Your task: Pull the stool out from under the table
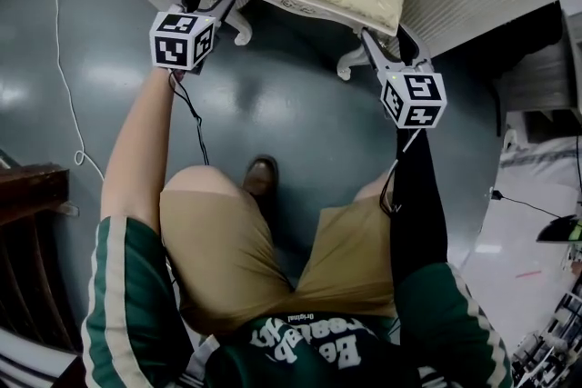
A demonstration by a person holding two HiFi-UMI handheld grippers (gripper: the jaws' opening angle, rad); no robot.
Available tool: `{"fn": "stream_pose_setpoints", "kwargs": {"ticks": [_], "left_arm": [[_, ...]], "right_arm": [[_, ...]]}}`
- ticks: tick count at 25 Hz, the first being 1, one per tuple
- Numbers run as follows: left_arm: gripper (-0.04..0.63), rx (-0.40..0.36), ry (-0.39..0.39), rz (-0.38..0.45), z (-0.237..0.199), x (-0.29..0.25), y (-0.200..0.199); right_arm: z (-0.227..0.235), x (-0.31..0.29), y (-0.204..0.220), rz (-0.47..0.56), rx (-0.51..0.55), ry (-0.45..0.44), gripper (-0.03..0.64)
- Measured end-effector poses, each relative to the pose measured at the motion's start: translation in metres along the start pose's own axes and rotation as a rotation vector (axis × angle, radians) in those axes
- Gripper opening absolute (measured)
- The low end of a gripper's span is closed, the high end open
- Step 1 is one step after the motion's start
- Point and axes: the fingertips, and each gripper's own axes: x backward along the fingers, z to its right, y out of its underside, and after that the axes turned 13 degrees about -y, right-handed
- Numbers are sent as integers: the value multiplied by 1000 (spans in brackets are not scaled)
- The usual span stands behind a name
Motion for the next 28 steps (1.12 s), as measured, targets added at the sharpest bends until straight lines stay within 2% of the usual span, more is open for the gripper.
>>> {"fn": "stream_pose_setpoints", "kwargs": {"ticks": [1, 3, 5, 9, 11, 16, 20, 21, 23, 25, 28], "left_arm": [[241, -4, 2, -4, -1, -2, 1], [311, 21, 26, -26, -3, -7, 9], [334, 41, 76, -38, -1, -13, 15], [342, 84, 213, -53, 0, -20, 19], [341, 78, 231, -78, 2, -21, 19], [330, 59, 199, -108, 3, -14, 17], [325, 63, 167, -120, 5, -8, 17], [324, 53, 150, -117, 5, -5, 15], [278, 11, 102, -123, 5, -1, 12], [281, -11, 70, -149, 7, -2, 12], [279, 13, 47, -156, 7, 0, 11]], "right_arm": [[-1, 1, 0, 4, 1, 2, 271], [-2, 1, 0, 19, -9, 6, 265], [0, 0, 2, 43, -44, 3, 272], [5, -10, 3, 69, -110, -33, 322], [6, -12, 3, 56, -116, -42, 337], [0, -3, 1, 99, -144, 49, 264], [1, -1, 1, 66, -163, 29, 259], [1, -1, 1, 62, -167, 25, 257], [2, -1, 0, 58, -172, 22, 252], [3, -1, 1, 53, -178, 21, 248], [2, 1, 1, 51, -190, 3, 240]]}}
